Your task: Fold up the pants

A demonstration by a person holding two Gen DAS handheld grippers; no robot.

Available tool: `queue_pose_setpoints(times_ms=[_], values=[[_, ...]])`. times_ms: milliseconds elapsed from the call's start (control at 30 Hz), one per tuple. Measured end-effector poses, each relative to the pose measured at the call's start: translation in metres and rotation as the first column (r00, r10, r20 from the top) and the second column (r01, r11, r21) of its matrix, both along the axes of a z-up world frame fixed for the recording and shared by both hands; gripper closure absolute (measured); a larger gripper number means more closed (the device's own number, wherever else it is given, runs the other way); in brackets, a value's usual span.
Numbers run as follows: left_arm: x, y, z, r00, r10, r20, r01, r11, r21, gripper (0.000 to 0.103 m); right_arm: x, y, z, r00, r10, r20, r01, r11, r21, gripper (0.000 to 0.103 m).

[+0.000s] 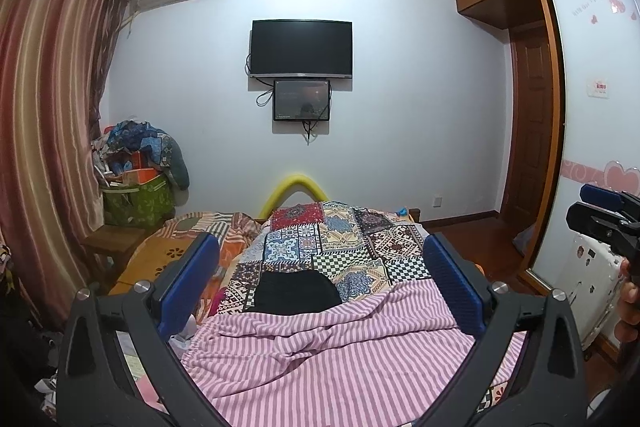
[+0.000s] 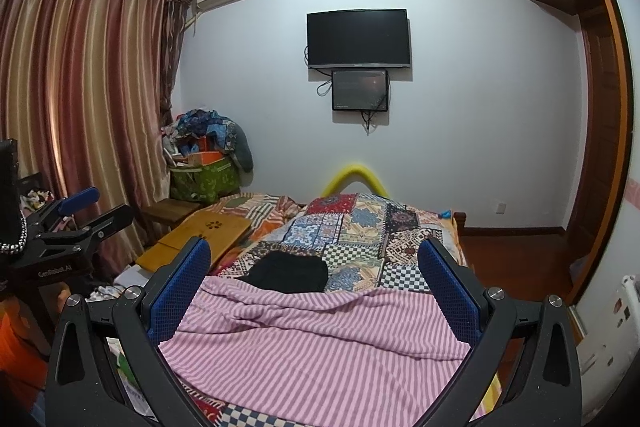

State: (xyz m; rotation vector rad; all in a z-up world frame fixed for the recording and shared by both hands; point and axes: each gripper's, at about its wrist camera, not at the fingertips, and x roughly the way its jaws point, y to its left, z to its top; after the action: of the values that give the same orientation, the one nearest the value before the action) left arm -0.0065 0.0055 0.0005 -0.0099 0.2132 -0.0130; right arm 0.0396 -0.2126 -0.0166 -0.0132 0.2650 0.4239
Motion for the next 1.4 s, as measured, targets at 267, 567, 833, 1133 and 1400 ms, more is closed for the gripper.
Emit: queue_pose_setpoints(times_ms=[267, 567, 833, 1133, 1400], values=[[-0.001, 0.002, 0.0, 1.0, 0.011, 0.003, -0.011, 1.0, 0.002, 0.0, 0.002, 0.007, 0.001, 1.0, 0.022, 0.013, -0.022, 1.0, 0.007, 0.0], [-0.004, 0.002, 0.001, 1.0, 0.009, 0.009, -0.009, 1.0, 0.011, 0.0, 0.003, 0.012, 0.002, 0.999, 0.046, 0.02, -0.047, 0.998, 0.04, 0.0], [-0.004, 0.006, 0.005, 1.0, 0.015, 0.014, -0.015, 1.0, -0.002, 0.0, 0.005, 0.018, -0.001, 0.998, 0.055, 0.014, -0.056, 0.998, 0.027, 0.0], [0.002, 0.009, 0.005, 1.0, 0.024, 0.009, -0.024, 1.0, -0.009, 0.0, 0.007, 0.016, -0.001, 0.998, 0.063, 0.013, -0.064, 0.998, 0.03, 0.0], [0.014, 0.008, -0.005, 1.0, 0.019, -0.001, -0.019, 1.0, 0.01, 0.0, 0.018, 0.015, -0.007, 0.998, 0.06, -0.004, -0.06, 0.998, 0.023, 0.0]])
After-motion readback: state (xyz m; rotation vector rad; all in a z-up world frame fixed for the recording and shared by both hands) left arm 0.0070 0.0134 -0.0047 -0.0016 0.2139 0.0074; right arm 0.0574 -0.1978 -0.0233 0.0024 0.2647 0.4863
